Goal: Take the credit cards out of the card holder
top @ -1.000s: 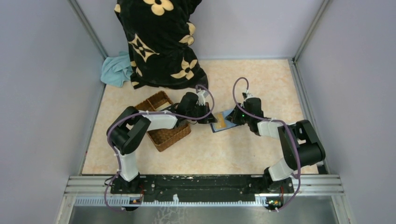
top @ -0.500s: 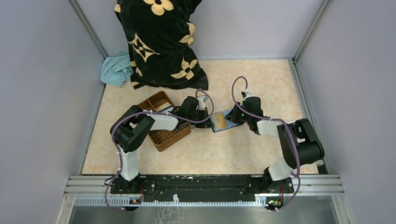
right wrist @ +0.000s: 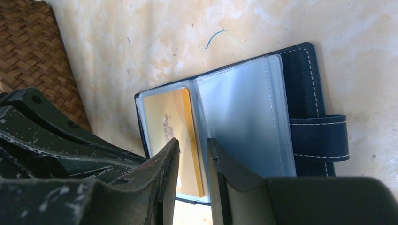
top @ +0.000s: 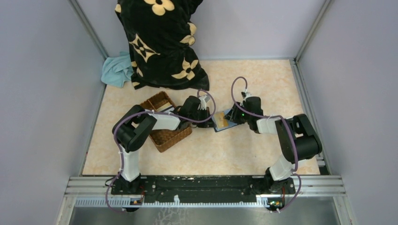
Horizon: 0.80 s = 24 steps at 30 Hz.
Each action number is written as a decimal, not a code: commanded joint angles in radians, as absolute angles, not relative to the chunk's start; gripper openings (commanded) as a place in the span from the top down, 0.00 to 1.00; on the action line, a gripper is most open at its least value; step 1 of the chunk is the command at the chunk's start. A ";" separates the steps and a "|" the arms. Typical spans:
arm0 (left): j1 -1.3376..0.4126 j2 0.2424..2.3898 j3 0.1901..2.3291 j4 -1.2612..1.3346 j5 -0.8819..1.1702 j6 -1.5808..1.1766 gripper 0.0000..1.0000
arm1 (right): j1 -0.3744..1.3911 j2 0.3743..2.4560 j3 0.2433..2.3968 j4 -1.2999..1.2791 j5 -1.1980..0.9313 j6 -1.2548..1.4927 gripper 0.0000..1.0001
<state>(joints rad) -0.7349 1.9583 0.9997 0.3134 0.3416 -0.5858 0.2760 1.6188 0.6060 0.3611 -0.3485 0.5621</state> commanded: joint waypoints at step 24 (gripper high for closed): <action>-0.726 2.034 1.020 0.268 0.332 -0.569 1.00 | 0.290 1.589 0.572 0.476 -0.537 0.607 0.79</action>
